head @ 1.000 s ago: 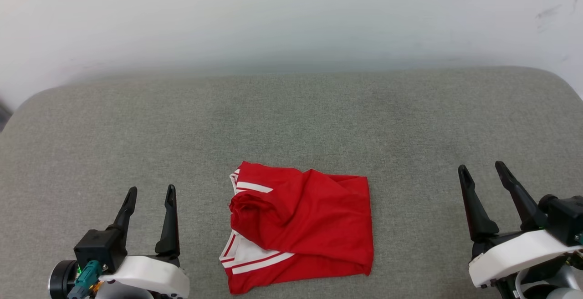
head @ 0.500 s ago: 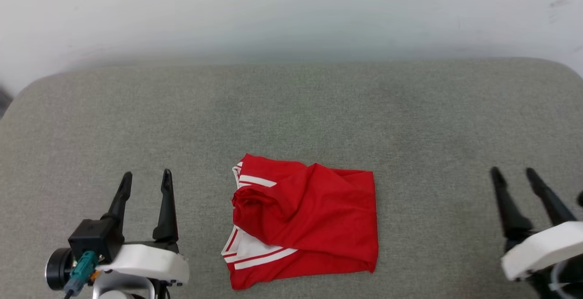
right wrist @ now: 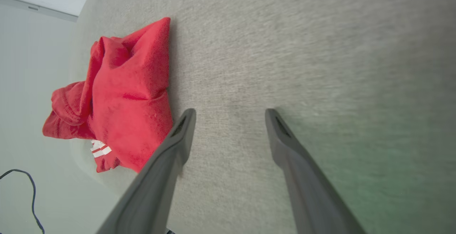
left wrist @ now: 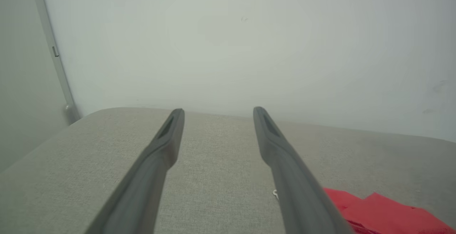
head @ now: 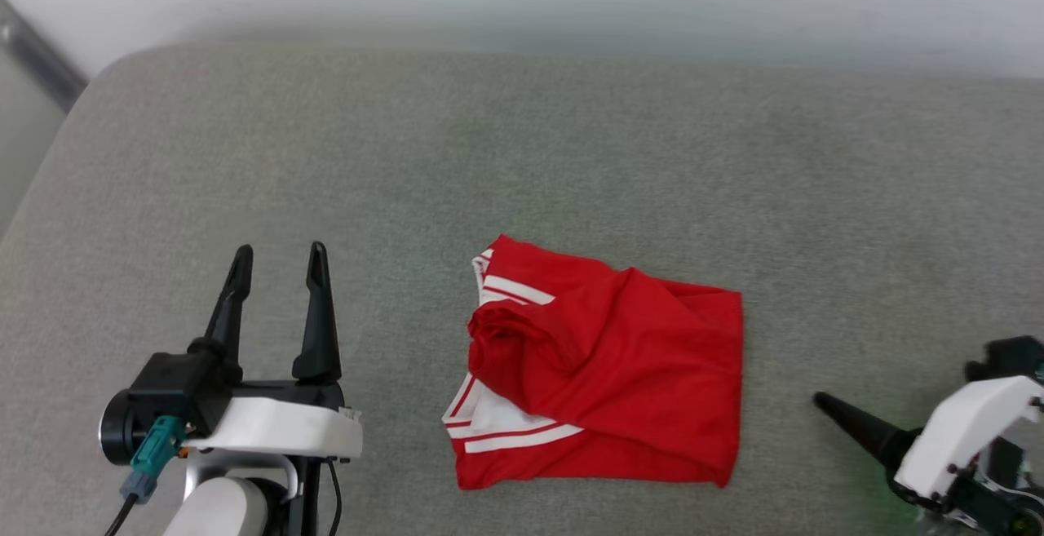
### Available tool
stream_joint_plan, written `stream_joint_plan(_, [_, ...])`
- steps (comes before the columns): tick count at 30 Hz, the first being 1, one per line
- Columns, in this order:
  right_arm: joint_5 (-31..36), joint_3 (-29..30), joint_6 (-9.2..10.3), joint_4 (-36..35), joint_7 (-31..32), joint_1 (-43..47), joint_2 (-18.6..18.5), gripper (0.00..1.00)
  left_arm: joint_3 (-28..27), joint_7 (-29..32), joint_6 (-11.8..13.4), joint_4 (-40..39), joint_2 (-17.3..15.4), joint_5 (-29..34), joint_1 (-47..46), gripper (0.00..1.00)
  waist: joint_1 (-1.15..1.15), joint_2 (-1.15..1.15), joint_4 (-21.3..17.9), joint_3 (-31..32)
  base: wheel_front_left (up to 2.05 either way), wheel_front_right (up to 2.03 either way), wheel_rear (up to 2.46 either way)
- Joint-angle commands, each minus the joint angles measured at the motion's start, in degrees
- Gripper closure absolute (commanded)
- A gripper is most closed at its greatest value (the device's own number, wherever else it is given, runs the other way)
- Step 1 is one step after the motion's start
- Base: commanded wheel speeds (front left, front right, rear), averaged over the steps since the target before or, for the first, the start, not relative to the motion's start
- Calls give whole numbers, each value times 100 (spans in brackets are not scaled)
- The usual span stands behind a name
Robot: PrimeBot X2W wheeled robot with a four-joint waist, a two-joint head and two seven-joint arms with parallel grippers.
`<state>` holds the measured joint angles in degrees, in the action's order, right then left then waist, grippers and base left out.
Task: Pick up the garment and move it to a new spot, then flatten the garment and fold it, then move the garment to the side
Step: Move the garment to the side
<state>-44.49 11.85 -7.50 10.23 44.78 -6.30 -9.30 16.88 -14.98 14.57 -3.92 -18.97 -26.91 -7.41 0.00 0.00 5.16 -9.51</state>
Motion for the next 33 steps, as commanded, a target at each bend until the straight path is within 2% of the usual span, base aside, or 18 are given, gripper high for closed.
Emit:
stream_joint_plan(1, [-91, -44, 3, 33, 28, -154, 27, 0, -36, -25, -33, 20, 24, 37, -84, 0, 0, 0, 175, -202, 0, 0, 0])
stream_joint_plan(3, [-593, -25, 3, 282, 188, -276, 299, 0, -65, -25, -97, 36, 91, 74, -166, 0, 0, 0, 257, -327, 0, 0, 0])
stream_joint_plan(6, [-1141, -105, 5, 644, 252, -477, 465, 0, -126, -25, -182, 101, 138, 123, -220, 0, 0, 0, 353, -471, 0, 0, 0])
stream_joint_plan(12, [-1757, -568, 6, 1179, 337, -710, 661, 0, -226, -25, -324, 201, 236, 218, -253, 0, 0, 0, 455, -586, 0, 0, 0])
stream_joint_plan(13, [-1784, -645, 6, 1205, 329, -731, 668, 22, -243, -25, -340, 215, 248, 226, -258, 0, 0, 0, 463, -591, 0, 0, 0])
stream_joint_plan(14, [-1812, -726, 6, 1211, 328, -750, 670, 69, -258, -26, -355, 229, 261, 251, -265, 0, 0, 0, 467, -591, 0, 0, 0])
stream_joint_plan(15, [-1826, -795, 6, 1181, 308, -768, 649, 98, -274, -25, -371, 246, 271, 264, -270, 0, 0, 0, 467, -585, 0, 0, 0])
stream_joint_plan(18, [-1715, -979, 6, 974, 133, -852, 439, 100, -329, -25, -407, 296, 287, 300, -252, 0, 0, 0, 437, -514, 0, 0, 0])
stream_joint_plan(23, [-1065, -1480, 4, 592, -318, -921, -80, 100, -378, -25, -471, 370, 297, 357, -139, 0, 0, 0, 288, -279, 0, 0, 0])
stream_joint_plan(28, [-123, -2062, 4, 358, -497, -982, -634, 100, -427, -25, -484, 364, 229, 414, 0, 0, 0, 0, -55, -51, 0, 0, 0])
stream_joint_plan(30, [61, -2155, 4, 320, -482, -1003, -723, 100, -424, -25, -491, 358, 216, 411, 23, 0, 0, 0, -145, -19, 0, 0, 0])
stream_joint_plan(33, [715, -2381, 4, 177, -383, -1072, -1069, 100, -437, -20, -489, 304, 158, 433, 94, 0, 0, 0, -457, 31, 0, 0, 0])
